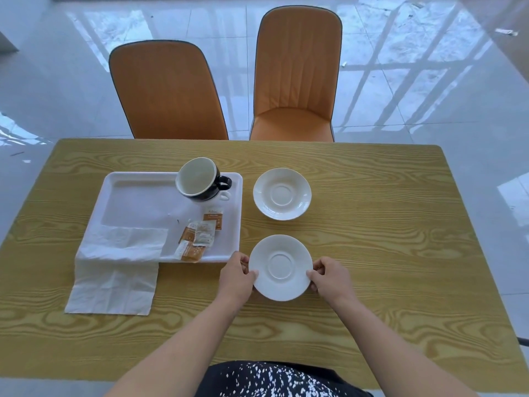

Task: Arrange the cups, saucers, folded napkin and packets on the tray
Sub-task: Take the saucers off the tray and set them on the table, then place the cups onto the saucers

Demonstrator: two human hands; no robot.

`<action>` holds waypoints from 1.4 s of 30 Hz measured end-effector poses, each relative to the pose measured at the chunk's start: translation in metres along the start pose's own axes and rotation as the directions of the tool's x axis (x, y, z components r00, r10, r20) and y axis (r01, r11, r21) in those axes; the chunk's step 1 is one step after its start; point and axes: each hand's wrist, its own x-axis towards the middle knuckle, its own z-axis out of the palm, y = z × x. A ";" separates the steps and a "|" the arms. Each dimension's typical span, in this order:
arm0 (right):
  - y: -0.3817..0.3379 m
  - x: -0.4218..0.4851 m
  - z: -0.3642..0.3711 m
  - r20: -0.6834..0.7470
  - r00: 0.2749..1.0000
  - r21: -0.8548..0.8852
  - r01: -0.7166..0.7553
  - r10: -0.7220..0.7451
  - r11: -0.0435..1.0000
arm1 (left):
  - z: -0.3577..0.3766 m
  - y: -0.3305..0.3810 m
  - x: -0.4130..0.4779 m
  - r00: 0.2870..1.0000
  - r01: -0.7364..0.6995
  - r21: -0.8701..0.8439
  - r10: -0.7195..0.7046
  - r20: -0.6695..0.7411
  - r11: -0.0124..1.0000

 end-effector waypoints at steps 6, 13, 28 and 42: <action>0.002 0.002 0.002 -0.009 1.000 -0.037 -0.006 0.006 0.999 | 0.001 0.001 0.000 1.000 -0.026 0.053 0.025 0.017 0.998; 0.004 0.004 0.002 -0.003 1.000 0.004 -0.029 0.029 1.000 | -0.003 -0.001 0.001 0.997 -0.059 0.079 0.055 0.058 0.995; -0.001 -0.018 -0.012 -0.011 1.000 -0.088 0.019 -0.020 0.996 | -0.044 -0.003 -0.020 0.983 -0.080 0.247 0.034 0.182 0.966; -0.083 -0.018 0.027 0.025 0.990 -0.234 0.141 -0.139 0.962 | -0.125 0.007 0.005 0.954 -0.250 0.391 0.156 0.257 0.886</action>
